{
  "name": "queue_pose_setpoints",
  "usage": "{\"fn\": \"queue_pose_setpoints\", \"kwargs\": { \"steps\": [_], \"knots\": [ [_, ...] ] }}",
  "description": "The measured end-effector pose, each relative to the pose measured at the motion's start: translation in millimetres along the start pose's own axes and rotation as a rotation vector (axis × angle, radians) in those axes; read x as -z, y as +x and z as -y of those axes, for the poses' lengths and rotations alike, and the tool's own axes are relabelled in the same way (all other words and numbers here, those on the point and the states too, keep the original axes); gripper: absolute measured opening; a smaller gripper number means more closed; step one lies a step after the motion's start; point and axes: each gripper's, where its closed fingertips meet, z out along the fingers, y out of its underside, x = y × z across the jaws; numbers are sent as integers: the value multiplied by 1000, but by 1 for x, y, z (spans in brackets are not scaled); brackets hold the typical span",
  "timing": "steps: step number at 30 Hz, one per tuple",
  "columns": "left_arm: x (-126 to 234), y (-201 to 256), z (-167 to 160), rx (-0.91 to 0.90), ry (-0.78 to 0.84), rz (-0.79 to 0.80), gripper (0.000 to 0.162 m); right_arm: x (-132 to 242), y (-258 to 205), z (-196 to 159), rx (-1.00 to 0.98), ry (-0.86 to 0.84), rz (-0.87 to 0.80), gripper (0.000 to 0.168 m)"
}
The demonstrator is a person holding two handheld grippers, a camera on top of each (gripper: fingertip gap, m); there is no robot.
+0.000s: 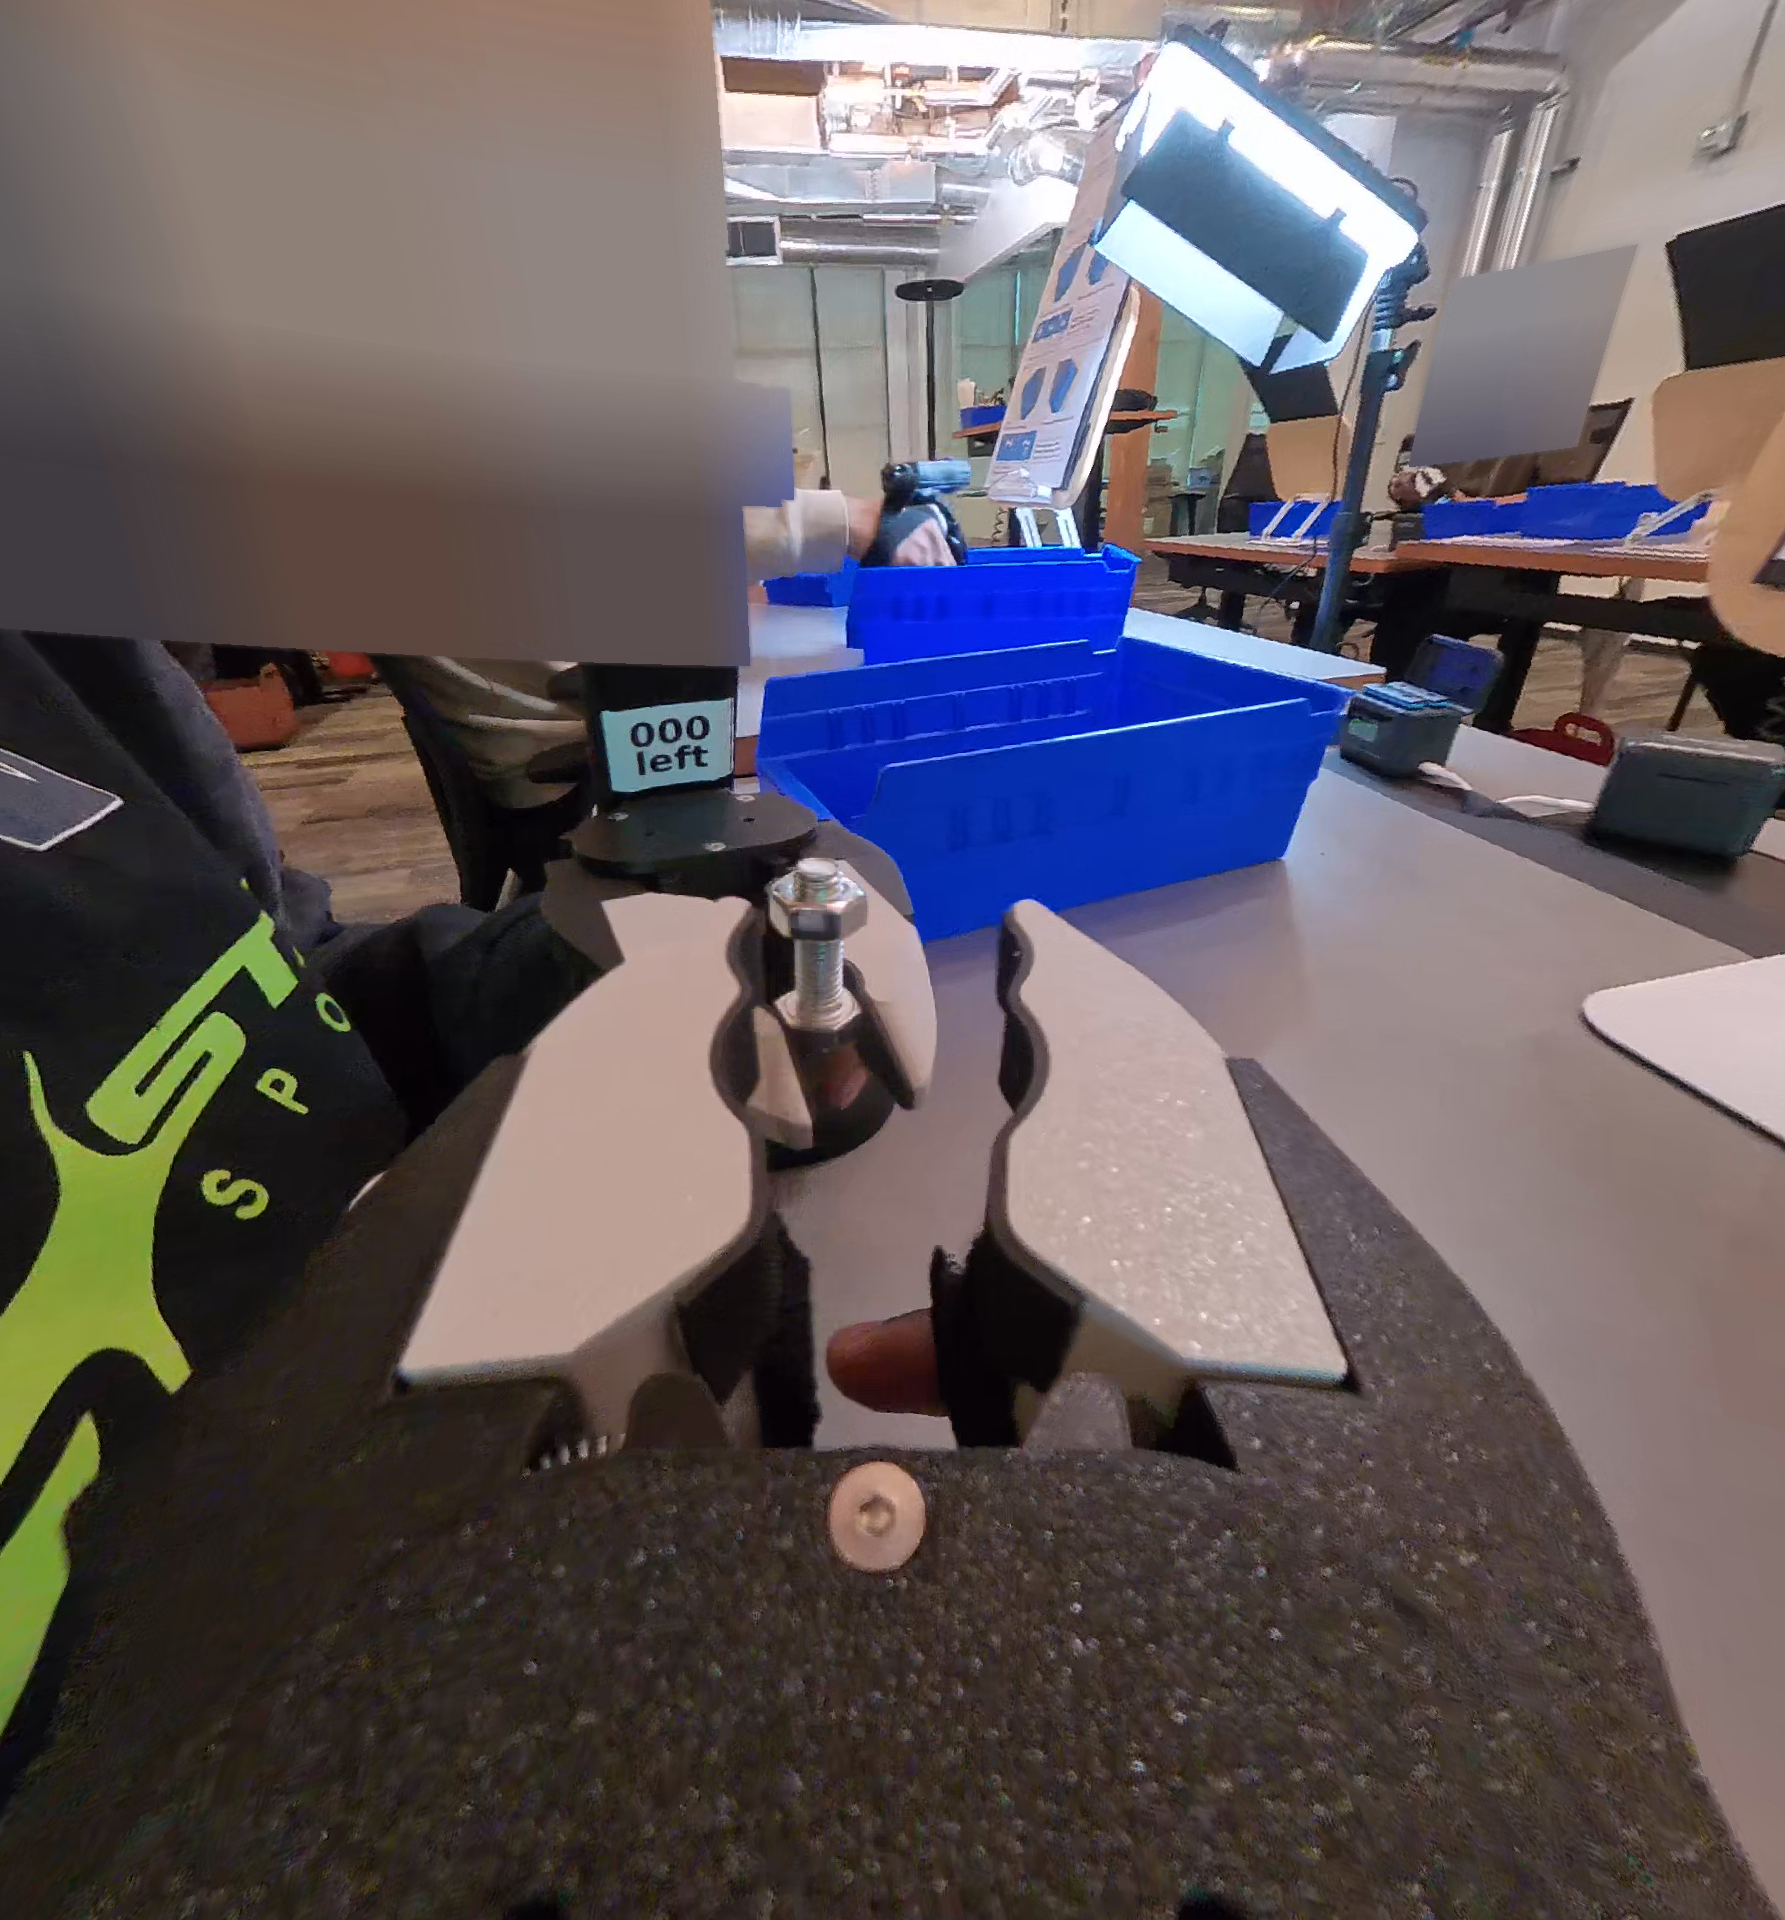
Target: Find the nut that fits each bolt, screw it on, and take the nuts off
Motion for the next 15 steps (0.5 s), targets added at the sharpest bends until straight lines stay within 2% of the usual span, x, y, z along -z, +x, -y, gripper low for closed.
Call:
{"fn": "queue_pose_setpoints", "kwargs": {
  "steps": [2,8,15],
  "knots": [
    [0,0,0,1,2,1,18,-9,-2,-2,-2,-5,6,49],
    [0,0,0,-1,1,0,18,-31,-7,-6,-11,-21,36,49],
    [0,0,1,0,4,-1,18,-26,-3,-7,-8,-26,20,42]
  ]
}}
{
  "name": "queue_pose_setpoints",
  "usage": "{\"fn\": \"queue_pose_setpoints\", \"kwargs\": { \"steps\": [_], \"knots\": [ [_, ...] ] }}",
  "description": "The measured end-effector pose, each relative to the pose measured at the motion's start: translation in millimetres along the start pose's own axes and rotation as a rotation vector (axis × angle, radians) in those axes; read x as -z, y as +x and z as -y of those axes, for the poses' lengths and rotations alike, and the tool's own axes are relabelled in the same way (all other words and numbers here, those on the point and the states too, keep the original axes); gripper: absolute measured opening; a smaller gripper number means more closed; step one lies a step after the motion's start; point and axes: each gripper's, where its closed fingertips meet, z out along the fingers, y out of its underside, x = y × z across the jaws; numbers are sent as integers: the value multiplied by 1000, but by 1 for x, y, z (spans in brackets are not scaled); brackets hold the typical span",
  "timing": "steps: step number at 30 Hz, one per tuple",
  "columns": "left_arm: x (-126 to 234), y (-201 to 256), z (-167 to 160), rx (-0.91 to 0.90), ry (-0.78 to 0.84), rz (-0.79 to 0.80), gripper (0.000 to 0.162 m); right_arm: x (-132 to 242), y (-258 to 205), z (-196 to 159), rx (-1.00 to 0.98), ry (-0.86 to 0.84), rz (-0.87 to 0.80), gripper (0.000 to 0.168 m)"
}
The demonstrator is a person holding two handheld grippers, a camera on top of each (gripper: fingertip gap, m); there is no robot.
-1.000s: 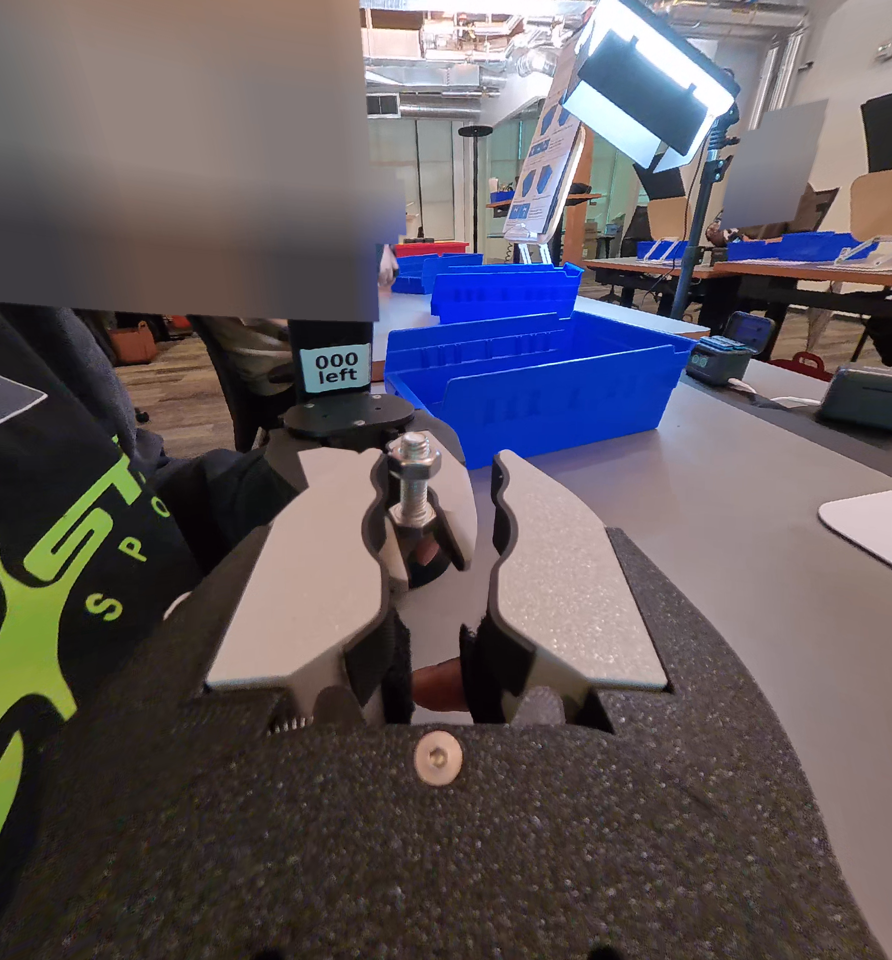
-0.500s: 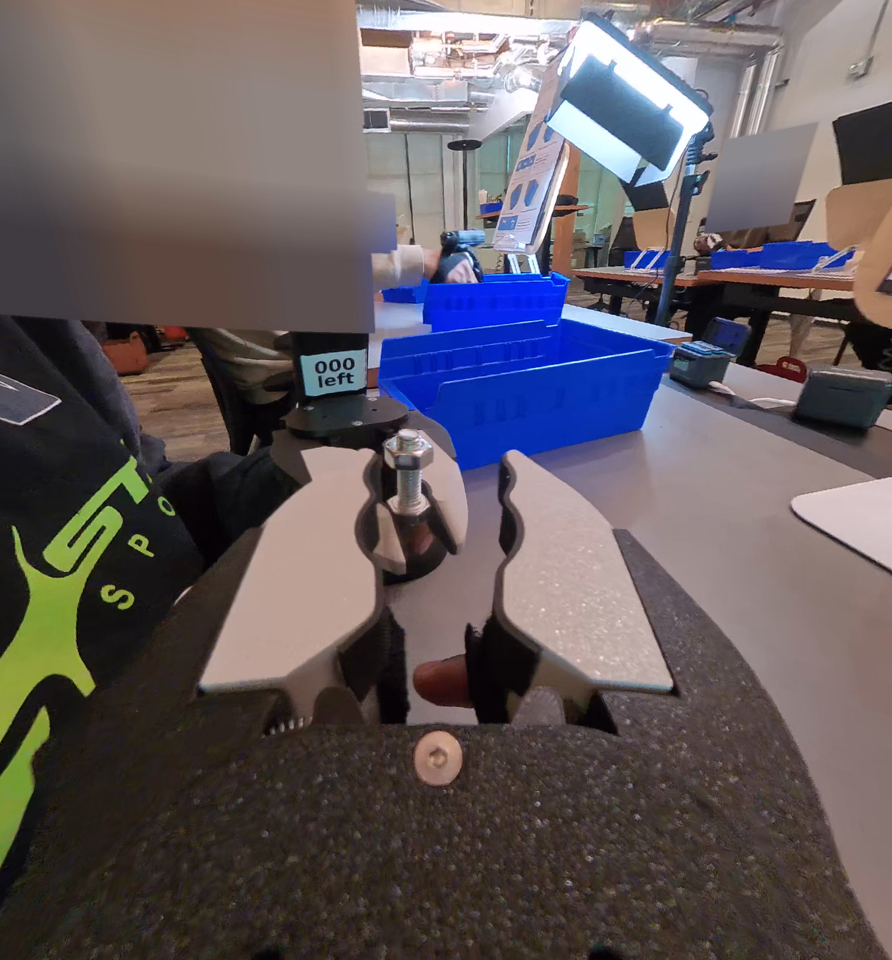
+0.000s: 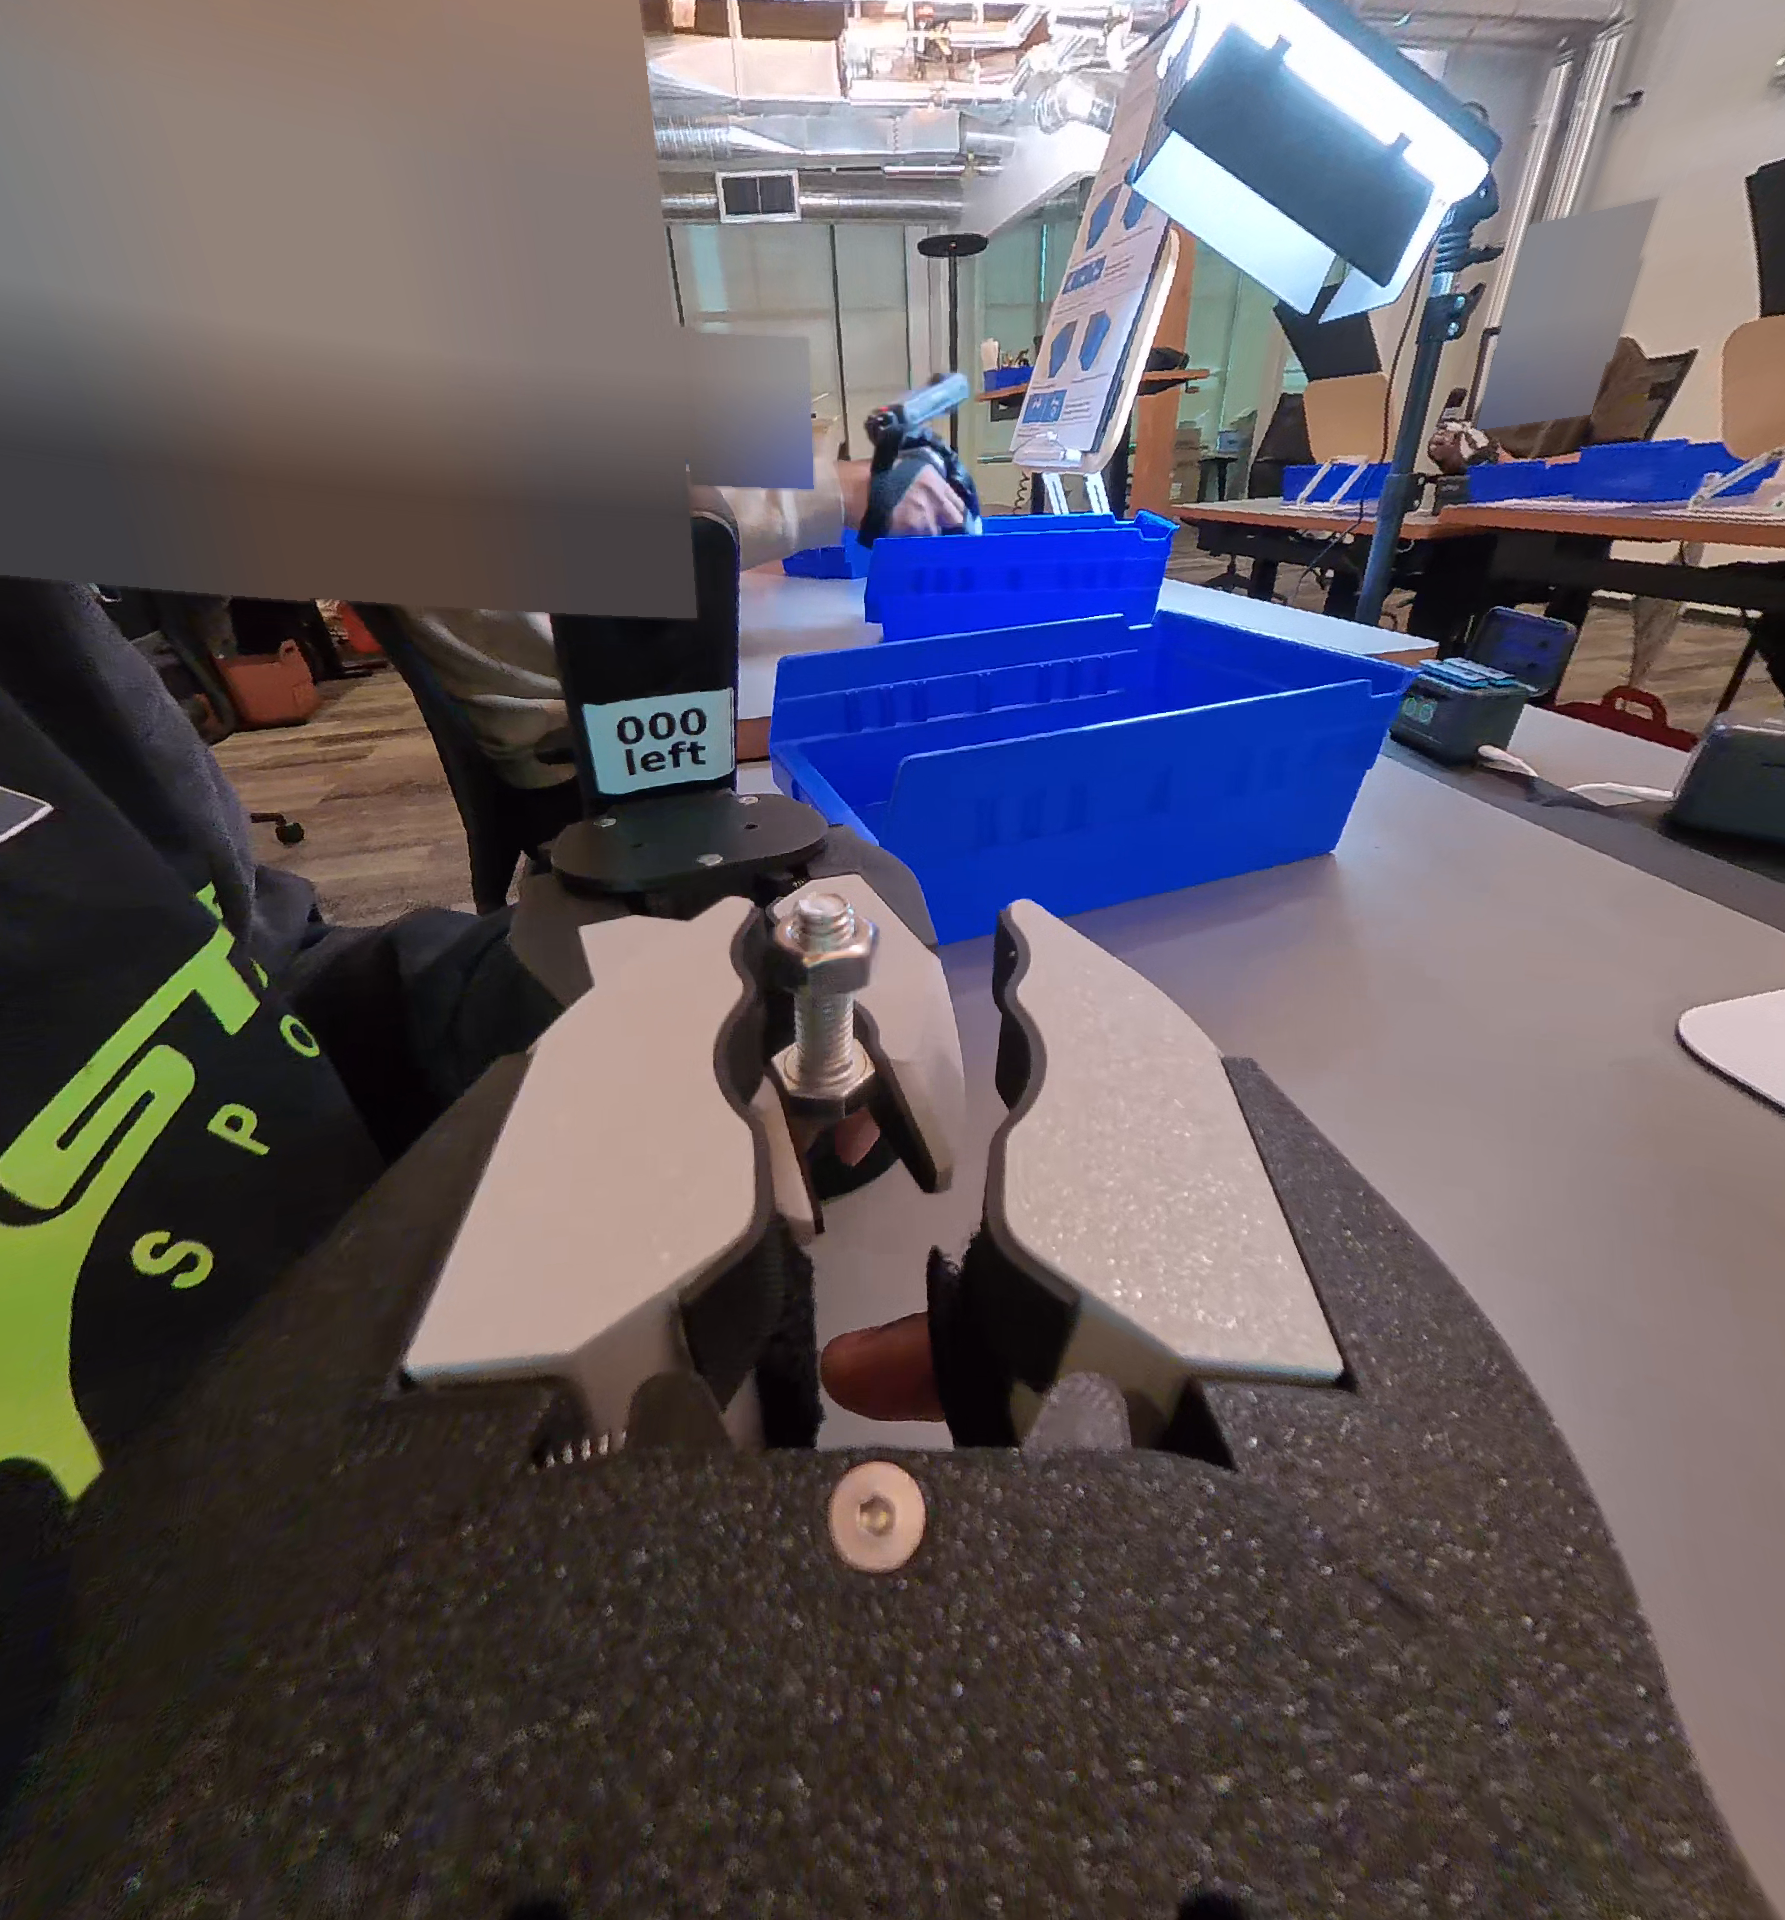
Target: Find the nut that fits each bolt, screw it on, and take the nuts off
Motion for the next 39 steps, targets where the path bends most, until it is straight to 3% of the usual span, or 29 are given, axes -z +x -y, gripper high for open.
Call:
{"fn": "queue_pose_setpoints", "kwargs": {
  "steps": [6,9,11,14,20,25,31,39],
  "knots": [
    [0,-1,0,6,1,1,19,20,-1,3,27,15,0,31],
    [0,-1,0,6,3,1,18,30,5,5,40,32,-38,12],
    [0,0,0,5,-1,0,19,35,8,6,40,37,-54,8],
    [0,0,0,6,-1,1,19,38,10,7,41,36,-64,10],
    [0,-1,-1,5,-4,3,19,23,1,5,3,30,-12,44],
    [0,-1,-1,3,-5,7,18,0,-3,1,-20,15,16,56],
    [-1,1,-2,-5,-13,1,19,-9,-2,-3,-14,-7,15,54],
    [0,0,-1,0,-7,1,19,18,2,1,-2,-7,5,37]
  ]
}}
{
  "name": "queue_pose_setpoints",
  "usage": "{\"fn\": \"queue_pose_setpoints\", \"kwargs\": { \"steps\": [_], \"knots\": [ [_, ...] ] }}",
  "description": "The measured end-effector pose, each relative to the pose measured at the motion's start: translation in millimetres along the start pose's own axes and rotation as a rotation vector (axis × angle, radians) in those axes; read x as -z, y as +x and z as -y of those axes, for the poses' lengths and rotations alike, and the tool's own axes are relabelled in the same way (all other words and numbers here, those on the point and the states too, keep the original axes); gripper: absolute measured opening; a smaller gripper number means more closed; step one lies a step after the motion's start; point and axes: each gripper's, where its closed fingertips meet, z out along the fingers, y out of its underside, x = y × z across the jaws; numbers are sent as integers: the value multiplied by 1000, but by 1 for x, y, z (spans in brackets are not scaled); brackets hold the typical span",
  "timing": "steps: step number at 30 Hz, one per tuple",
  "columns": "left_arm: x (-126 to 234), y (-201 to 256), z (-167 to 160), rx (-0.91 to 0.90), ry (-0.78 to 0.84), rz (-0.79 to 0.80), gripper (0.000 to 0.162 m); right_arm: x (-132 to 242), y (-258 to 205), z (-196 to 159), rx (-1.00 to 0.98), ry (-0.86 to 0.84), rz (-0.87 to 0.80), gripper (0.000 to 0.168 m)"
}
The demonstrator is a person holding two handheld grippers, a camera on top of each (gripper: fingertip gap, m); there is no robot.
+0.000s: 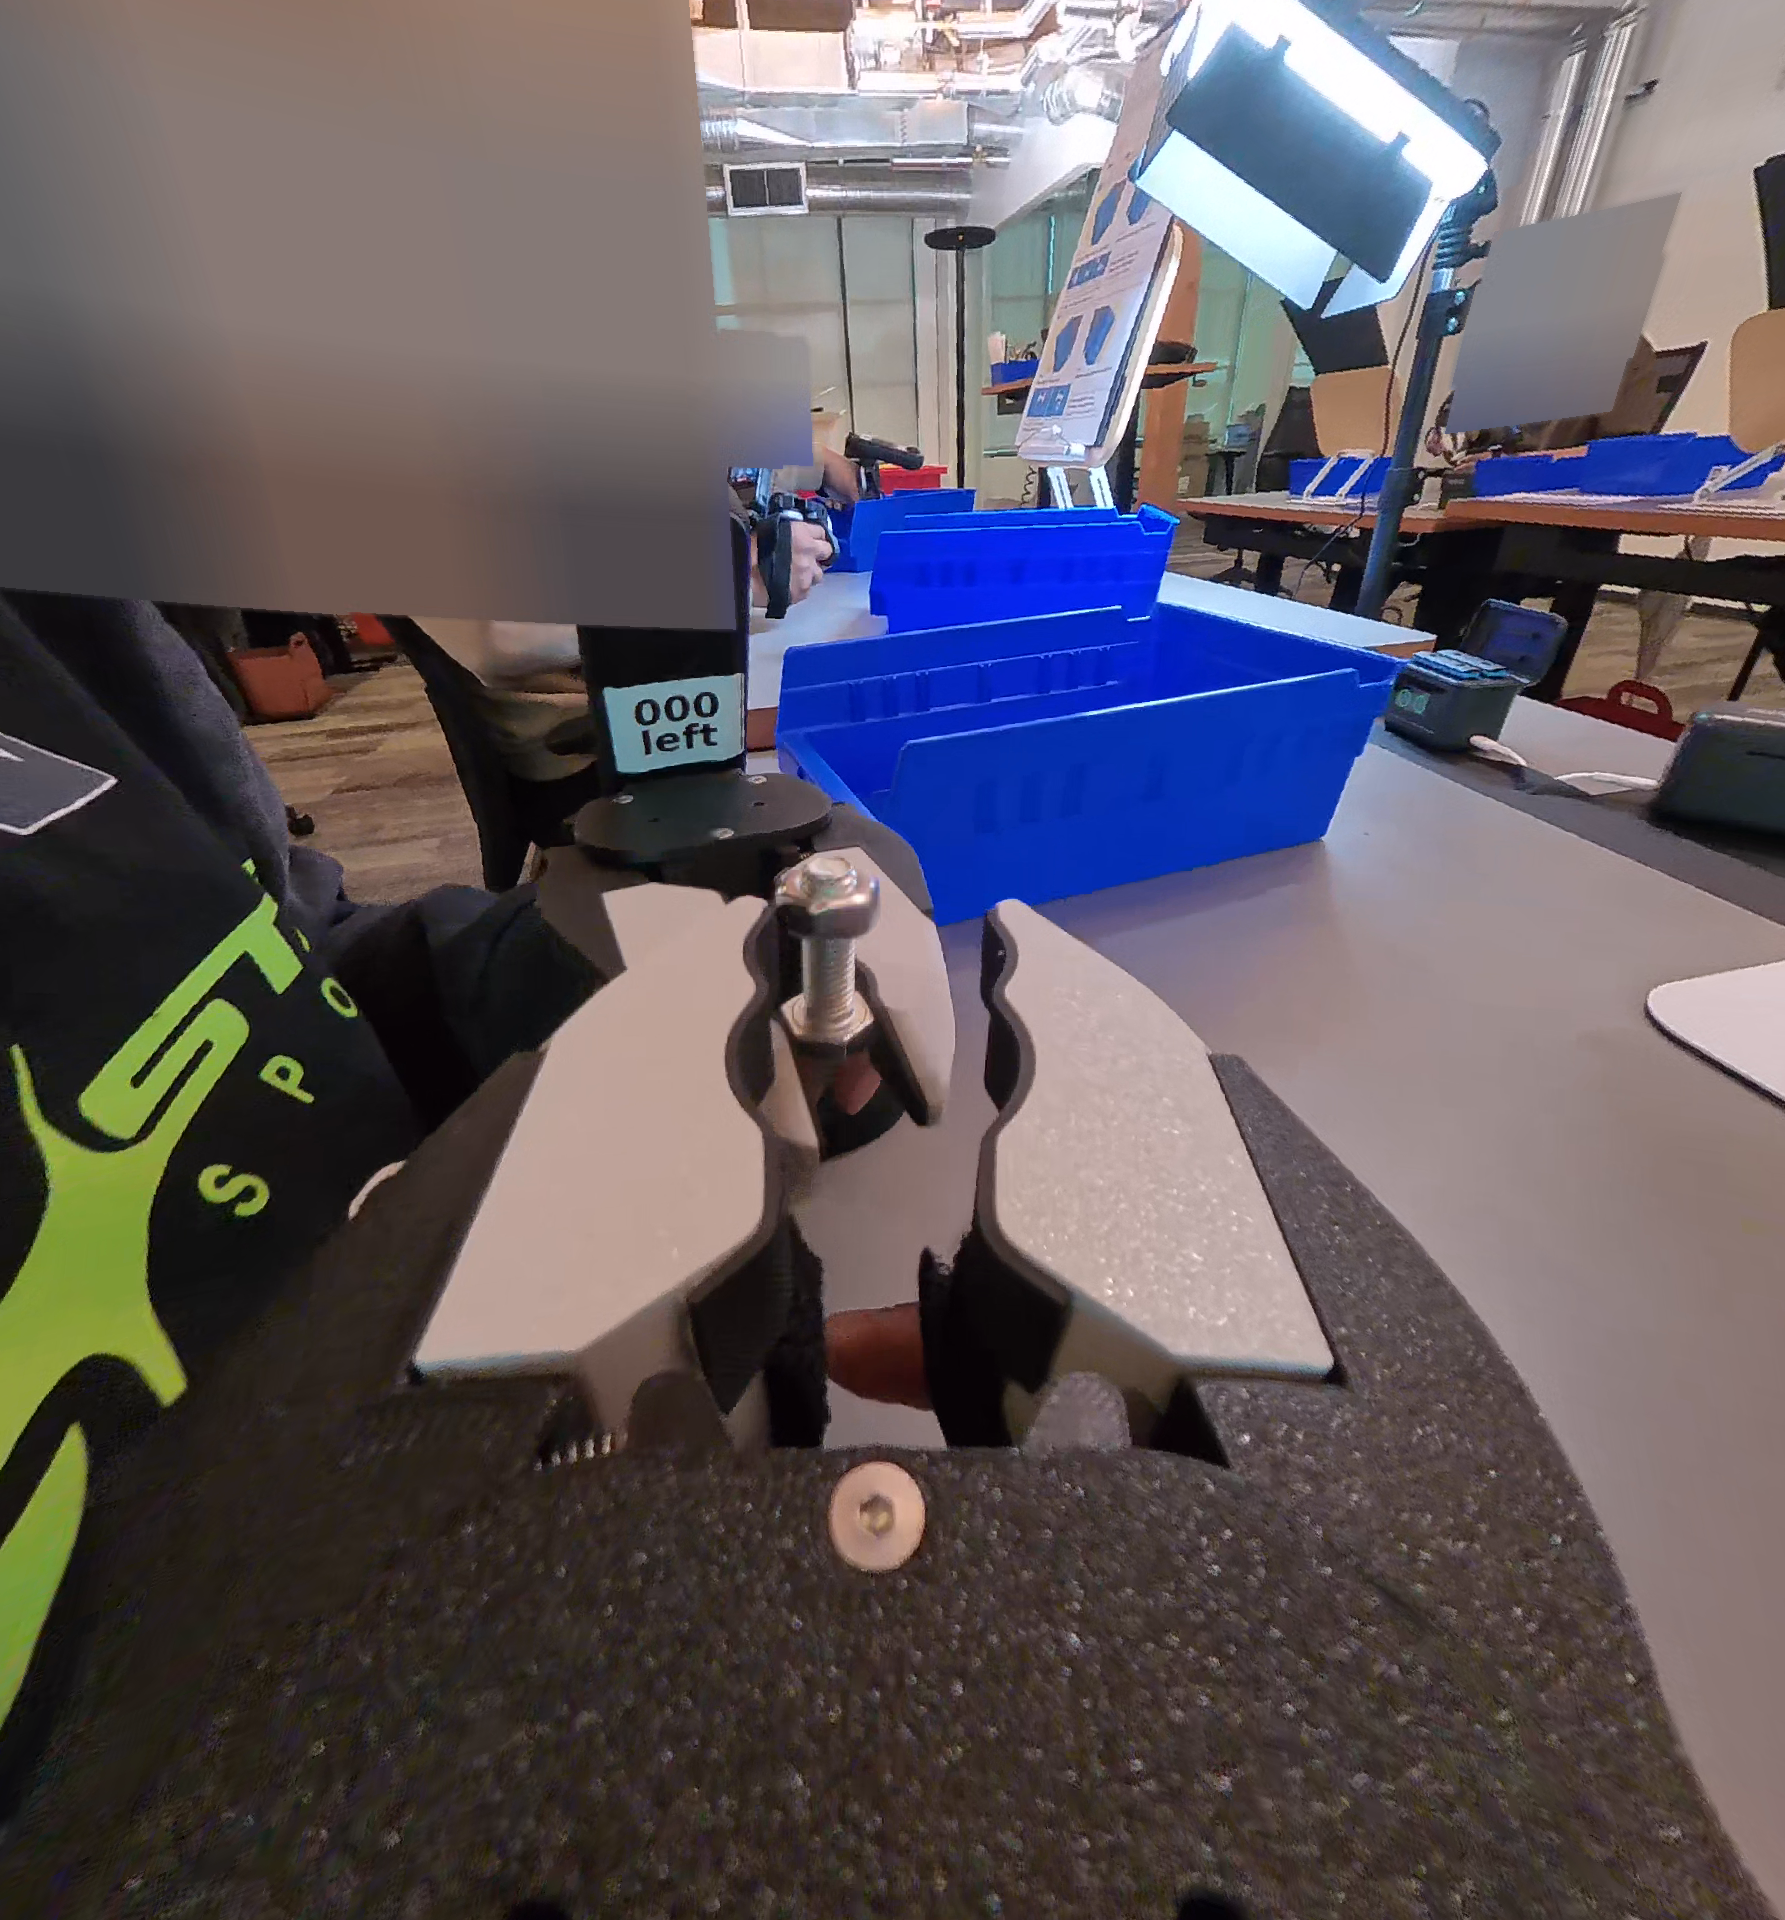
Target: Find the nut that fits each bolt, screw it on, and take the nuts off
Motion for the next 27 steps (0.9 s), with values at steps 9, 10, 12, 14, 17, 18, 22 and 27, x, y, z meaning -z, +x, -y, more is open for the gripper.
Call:
{"fn": "queue_pose_setpoints", "kwargs": {
  "steps": [9,10,12,14,17,18,22,27],
  "knots": [
    [0,0,0,-1,-2,-1,19,22,13,6,14,30,-79,11],
    [0,0,-1,-1,-3,-1,19,21,13,6,14,33,-76,14],
    [0,0,-1,-3,-6,-1,19,18,9,7,10,39,-58,23],
    [0,0,-1,-5,-7,0,19,12,4,7,-4,47,-29,37],
    [0,0,-1,-3,-3,4,18,1,-2,6,-11,41,0,49],
    [0,0,-1,-3,-3,4,19,-3,-2,5,-11,40,5,50],
    [-1,0,-1,-9,-8,4,19,-18,-5,3,-25,41,30,50],
    [-1,0,-1,-8,-9,5,18,-27,-7,0,-24,27,34,49]
  ]
}}
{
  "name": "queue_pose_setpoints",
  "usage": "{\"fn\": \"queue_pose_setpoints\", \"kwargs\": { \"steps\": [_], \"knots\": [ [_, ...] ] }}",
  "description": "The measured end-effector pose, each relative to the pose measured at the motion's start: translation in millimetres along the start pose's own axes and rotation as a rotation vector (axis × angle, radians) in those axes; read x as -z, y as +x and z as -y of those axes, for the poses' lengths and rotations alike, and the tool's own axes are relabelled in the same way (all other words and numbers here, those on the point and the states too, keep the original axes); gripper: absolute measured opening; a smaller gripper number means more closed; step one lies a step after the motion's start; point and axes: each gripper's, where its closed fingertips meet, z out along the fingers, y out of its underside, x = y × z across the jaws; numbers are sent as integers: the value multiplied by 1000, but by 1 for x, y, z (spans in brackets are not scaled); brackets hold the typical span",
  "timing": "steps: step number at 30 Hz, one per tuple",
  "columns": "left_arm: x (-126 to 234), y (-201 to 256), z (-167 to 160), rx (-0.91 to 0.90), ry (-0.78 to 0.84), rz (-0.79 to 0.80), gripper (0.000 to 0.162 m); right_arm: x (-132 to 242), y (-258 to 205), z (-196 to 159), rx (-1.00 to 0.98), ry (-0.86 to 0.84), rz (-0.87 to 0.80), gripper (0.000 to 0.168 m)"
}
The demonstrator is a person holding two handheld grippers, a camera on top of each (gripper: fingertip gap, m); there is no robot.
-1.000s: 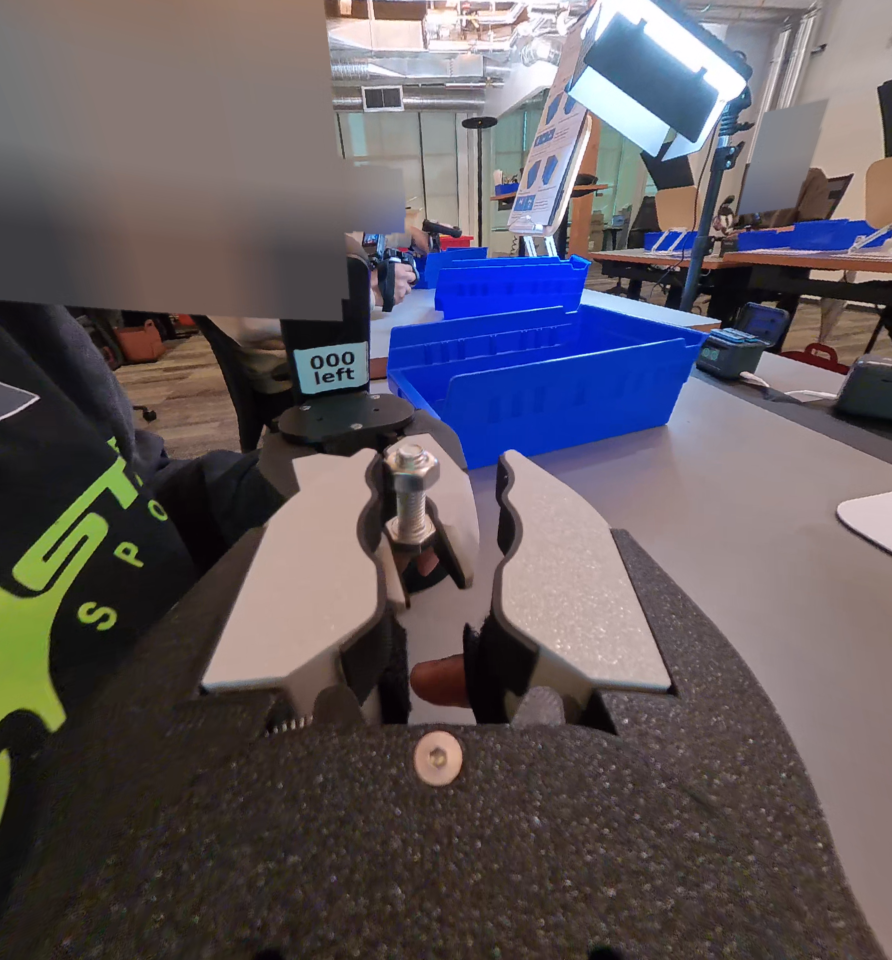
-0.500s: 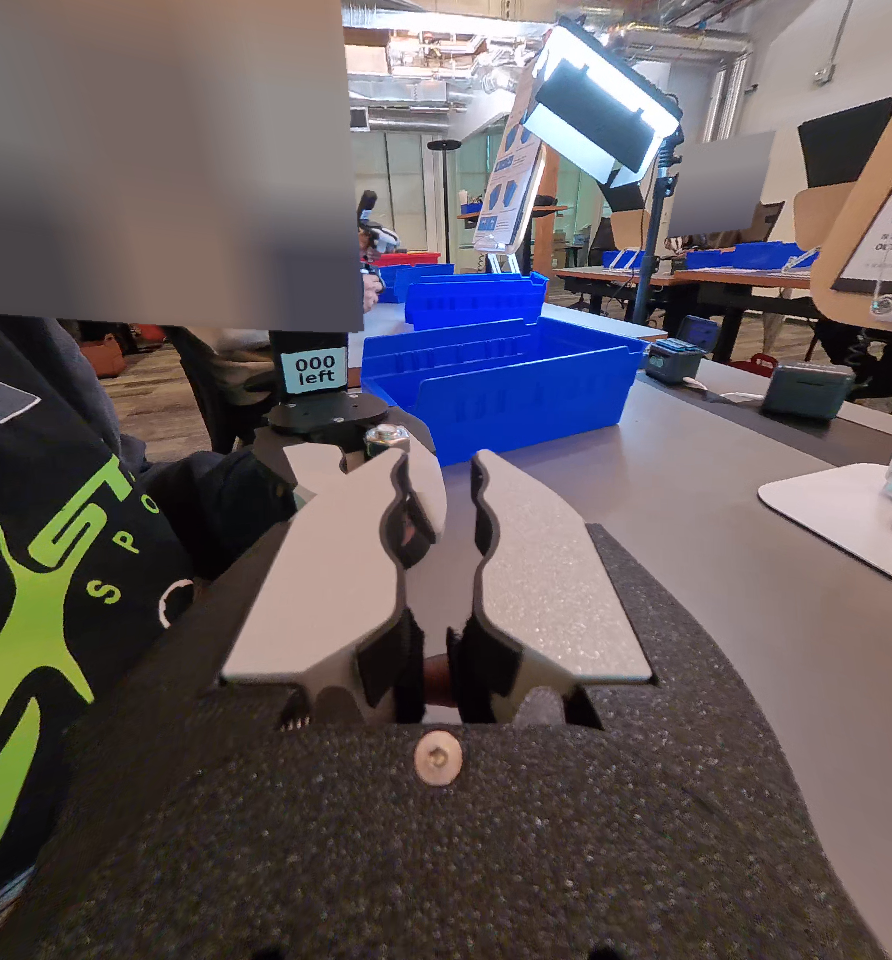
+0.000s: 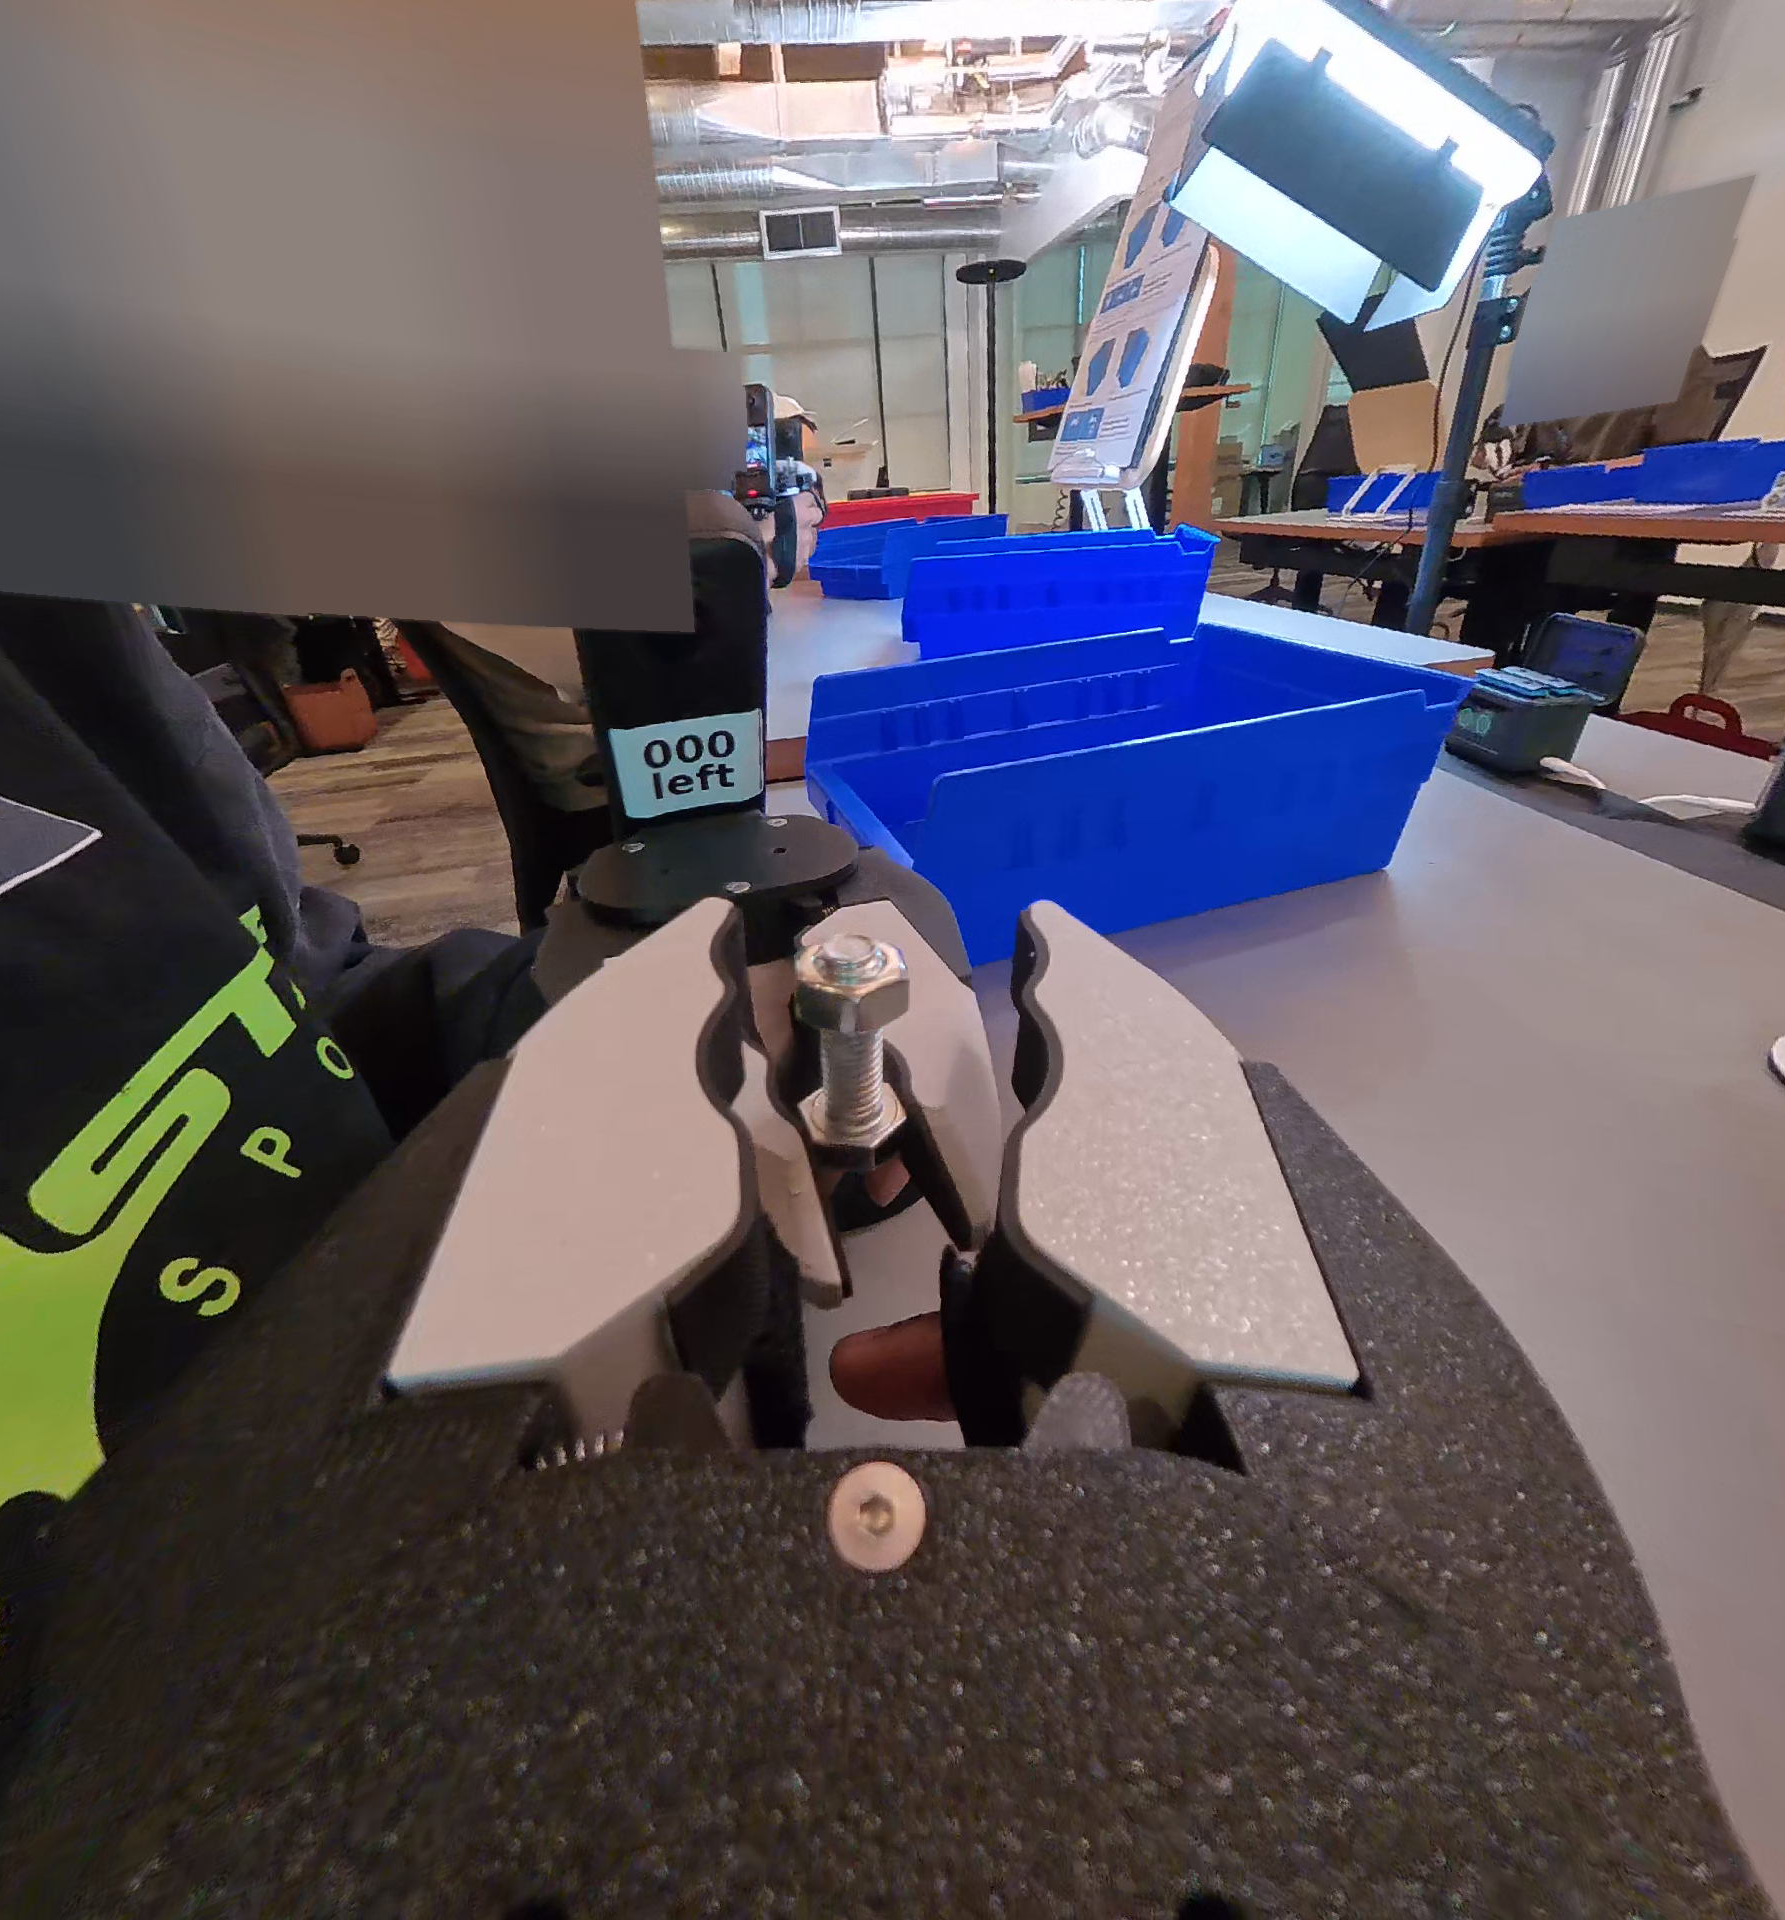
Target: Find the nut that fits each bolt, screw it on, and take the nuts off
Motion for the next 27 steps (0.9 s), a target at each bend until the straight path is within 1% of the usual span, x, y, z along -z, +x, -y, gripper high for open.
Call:
{"fn": "queue_pose_setpoints", "kwargs": {
  "steps": [1,3,6,10,11,13,15,18,21,24,27],
  "knots": [
    [0,0,0,-3,-2,-1,18,1,1,0,-1,0,-5,47],
    [0,1,0,-5,-3,-2,19,4,1,1,-5,1,1,36],
    [0,0,0,4,3,-4,18,13,1,2,-14,-5,3,31],
    [0,0,0,6,4,-2,19,28,1,3,5,-11,-5,29],
    [0,-1,0,8,3,-1,19,31,1,3,8,-13,-3,24],
    [1,0,2,9,11,-8,18,39,7,5,15,-8,-45,10],
    [1,0,1,6,6,-6,19,46,11,7,15,4,-64,6],
    [0,0,0,4,3,-7,19,49,12,10,21,15,-76,8],
    [0,0,1,6,4,-6,18,45,10,9,21,12,-66,20],
    [0,0,0,5,2,-6,18,36,5,10,5,24,-36,37],
    [0,0,1,7,4,-5,19,22,2,6,-8,17,-12,46]
  ]
}}
